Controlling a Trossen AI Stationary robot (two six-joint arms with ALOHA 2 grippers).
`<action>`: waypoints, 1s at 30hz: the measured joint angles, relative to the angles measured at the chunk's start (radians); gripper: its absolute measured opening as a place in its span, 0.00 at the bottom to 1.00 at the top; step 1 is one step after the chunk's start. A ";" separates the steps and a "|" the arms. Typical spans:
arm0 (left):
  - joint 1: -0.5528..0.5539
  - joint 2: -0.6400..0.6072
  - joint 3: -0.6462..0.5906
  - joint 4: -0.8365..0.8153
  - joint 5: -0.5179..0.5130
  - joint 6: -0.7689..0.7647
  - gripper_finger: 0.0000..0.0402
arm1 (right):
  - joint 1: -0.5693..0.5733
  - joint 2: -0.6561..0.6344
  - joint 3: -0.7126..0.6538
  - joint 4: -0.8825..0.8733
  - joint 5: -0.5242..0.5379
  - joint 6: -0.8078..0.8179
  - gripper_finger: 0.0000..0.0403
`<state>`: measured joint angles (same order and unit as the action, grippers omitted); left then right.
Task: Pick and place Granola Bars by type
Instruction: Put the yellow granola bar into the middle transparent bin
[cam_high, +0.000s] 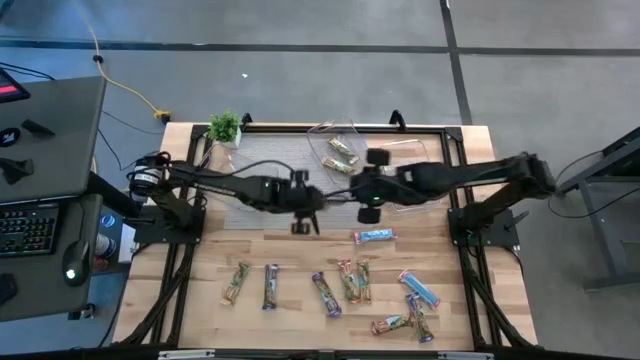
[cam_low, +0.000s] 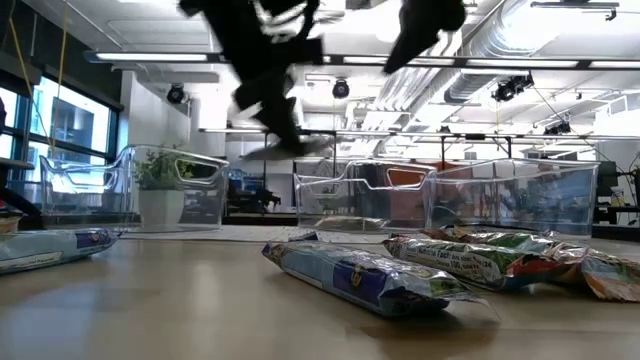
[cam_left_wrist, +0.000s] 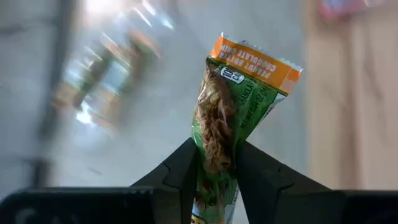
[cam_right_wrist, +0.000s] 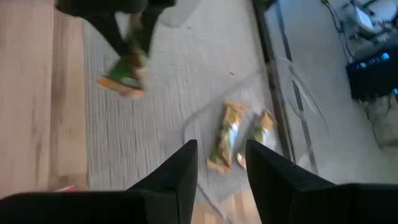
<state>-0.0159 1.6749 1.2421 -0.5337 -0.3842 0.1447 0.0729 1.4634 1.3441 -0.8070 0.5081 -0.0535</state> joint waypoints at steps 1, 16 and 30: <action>0.015 0.000 0.035 0.000 -0.017 0.029 0.24 | 0.004 -0.023 0.000 -0.021 0.006 0.032 0.29; 0.393 0.191 0.131 0.484 0.368 0.223 0.24 | 0.028 -0.160 0.000 -0.116 0.018 0.159 0.29; 0.427 0.355 0.133 0.563 0.403 0.160 0.43 | 0.023 -0.160 -0.001 -0.124 0.011 0.159 0.29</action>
<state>0.4107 2.0296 1.3750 0.0292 0.0189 0.3050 0.0963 1.3033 1.3434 -0.9312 0.5193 0.1051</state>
